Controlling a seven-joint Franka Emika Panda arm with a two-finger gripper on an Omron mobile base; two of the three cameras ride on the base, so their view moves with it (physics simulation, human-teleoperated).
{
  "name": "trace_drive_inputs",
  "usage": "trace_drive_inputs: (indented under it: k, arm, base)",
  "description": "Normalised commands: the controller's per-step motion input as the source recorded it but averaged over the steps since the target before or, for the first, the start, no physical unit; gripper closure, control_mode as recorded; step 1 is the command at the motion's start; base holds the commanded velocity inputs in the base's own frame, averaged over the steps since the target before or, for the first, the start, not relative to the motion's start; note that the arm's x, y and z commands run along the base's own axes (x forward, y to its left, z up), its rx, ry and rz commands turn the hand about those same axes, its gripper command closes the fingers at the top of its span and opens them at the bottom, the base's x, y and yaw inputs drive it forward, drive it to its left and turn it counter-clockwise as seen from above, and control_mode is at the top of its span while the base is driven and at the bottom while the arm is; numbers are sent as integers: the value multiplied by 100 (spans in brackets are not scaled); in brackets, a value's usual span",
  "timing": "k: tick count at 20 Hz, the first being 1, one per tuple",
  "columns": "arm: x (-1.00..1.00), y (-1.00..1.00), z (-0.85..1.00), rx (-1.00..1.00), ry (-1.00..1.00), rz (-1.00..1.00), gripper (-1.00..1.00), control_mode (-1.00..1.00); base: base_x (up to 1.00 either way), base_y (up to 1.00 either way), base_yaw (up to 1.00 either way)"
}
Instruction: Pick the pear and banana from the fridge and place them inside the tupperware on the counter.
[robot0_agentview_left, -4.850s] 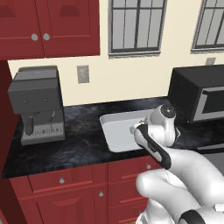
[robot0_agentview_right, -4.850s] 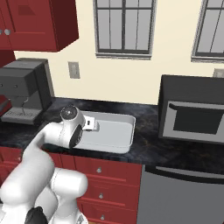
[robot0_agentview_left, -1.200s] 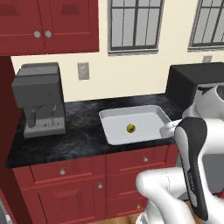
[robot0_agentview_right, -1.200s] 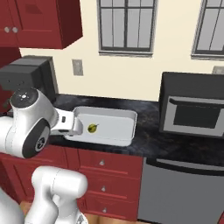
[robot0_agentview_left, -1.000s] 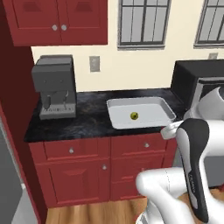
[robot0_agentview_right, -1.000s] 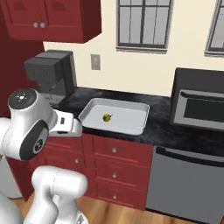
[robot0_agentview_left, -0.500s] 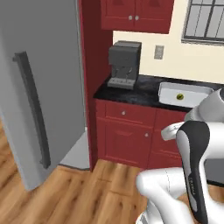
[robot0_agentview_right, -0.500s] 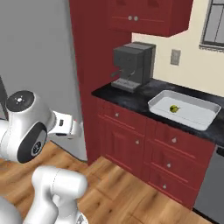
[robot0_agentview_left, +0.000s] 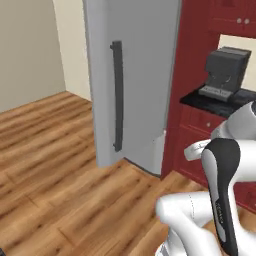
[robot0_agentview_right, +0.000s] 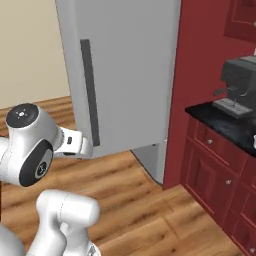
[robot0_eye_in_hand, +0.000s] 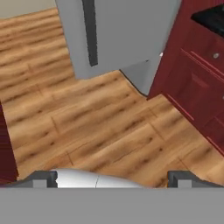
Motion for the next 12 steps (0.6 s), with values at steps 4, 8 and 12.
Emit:
trace_drive_inputs:
  k: [4, 8, 12]
  arm:
    - [0, 0, 0, 0, 0, 0, -100, 100]
    - [0, 0, 0, 0, 0, 0, -100, 100]
    - [0, 0, 0, 0, 0, 0, -100, 100]
  base:
    - [-9, 16, 62]
    - [14, 31, 49]
    - [50, 36, 37]
